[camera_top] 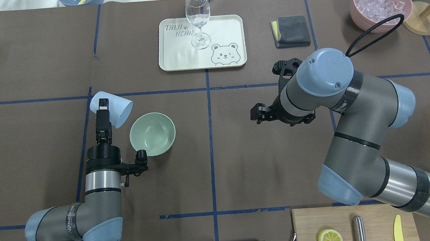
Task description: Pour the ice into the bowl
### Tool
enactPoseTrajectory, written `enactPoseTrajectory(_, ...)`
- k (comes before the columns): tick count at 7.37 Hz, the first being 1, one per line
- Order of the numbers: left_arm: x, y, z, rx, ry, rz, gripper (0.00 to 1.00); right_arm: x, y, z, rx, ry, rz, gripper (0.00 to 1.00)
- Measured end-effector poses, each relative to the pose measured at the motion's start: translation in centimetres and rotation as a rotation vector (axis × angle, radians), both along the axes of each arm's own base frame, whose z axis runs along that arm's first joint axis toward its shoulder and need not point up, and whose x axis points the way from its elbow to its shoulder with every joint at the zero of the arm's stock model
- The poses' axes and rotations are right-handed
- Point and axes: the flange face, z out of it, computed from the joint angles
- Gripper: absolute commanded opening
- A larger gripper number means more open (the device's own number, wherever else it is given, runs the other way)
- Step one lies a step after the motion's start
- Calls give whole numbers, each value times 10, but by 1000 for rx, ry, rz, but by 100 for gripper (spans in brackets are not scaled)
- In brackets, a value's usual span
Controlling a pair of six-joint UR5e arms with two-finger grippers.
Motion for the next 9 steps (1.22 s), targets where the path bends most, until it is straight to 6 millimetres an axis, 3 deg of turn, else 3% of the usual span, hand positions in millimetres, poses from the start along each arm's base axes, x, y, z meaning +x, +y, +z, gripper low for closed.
enactPoseTrajectory(4,0,0,9,35,-106,-46,0,6,4,-11,-5,-27,11,100)
enactPoseTrajectory(9,-2,1,7,45,-106,-57,0,8,7,-18,-10,-42,17,100)
